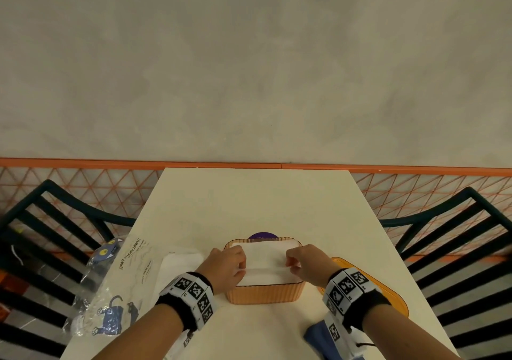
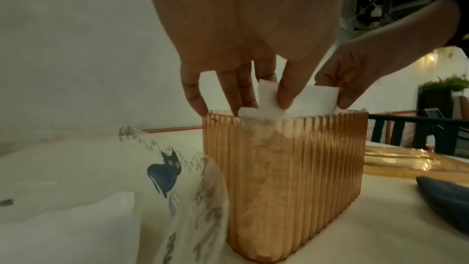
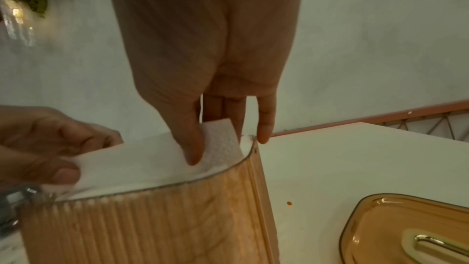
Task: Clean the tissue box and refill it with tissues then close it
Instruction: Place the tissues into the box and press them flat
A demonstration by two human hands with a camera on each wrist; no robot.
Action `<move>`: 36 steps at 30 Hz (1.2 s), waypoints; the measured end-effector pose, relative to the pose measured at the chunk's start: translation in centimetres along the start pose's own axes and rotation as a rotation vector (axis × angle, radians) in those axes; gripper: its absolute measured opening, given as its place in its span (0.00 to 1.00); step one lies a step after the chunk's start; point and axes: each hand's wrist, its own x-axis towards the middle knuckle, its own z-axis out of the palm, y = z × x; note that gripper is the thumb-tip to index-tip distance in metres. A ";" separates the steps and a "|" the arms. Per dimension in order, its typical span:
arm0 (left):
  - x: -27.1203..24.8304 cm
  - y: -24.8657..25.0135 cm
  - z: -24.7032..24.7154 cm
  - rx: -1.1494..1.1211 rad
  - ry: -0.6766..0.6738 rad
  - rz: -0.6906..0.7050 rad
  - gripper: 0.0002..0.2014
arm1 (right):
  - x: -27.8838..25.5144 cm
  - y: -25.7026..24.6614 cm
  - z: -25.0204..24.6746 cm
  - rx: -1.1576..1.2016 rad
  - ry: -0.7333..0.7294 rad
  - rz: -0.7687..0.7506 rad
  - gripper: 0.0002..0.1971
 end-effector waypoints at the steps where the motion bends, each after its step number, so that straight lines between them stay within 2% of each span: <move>1: 0.0 -0.2 0.0 -0.035 -0.020 -0.017 0.13 | 0.1 0.1 -0.2 0.009 -0.014 0.013 0.09; 7: 0.1 -0.6 0.4 -0.172 -0.027 -0.097 0.14 | 0.8 0.1 -0.3 0.047 -0.039 0.088 0.11; 14: 1.7 0.5 0.3 -0.232 0.075 -0.260 0.11 | 1.9 -0.3 0.2 0.111 0.053 0.243 0.11; 18: 1.7 1.1 1.0 -0.105 0.177 -0.250 0.13 | 1.9 -0.4 0.4 0.116 0.083 0.272 0.11; 21: 1.0 1.5 2.0 0.213 0.262 -0.141 0.30 | 1.9 -0.4 0.4 0.115 0.084 0.276 0.11; 22: 0.8 1.8 2.5 0.296 0.293 -0.095 0.30 | 1.8 -0.4 0.4 0.114 0.081 0.275 0.12; 24: 0.3 2.4 3.2 0.406 0.309 -0.033 0.22 | 1.9 -0.3 0.4 0.112 0.077 0.274 0.11; 27: -0.7 3.4 3.5 0.417 0.272 -0.040 0.17 | 1.9 -0.3 0.6 0.105 0.072 0.268 0.11; 33: -1.2 3.8 4.4 0.357 0.327 -0.053 0.27 | 1.1 -0.1 0.2 0.164 0.075 0.199 0.13; 36: -1.3 4.0 4.8 0.359 0.343 -0.096 0.28 | -0.7 1.2 -0.1 0.268 0.159 0.102 0.13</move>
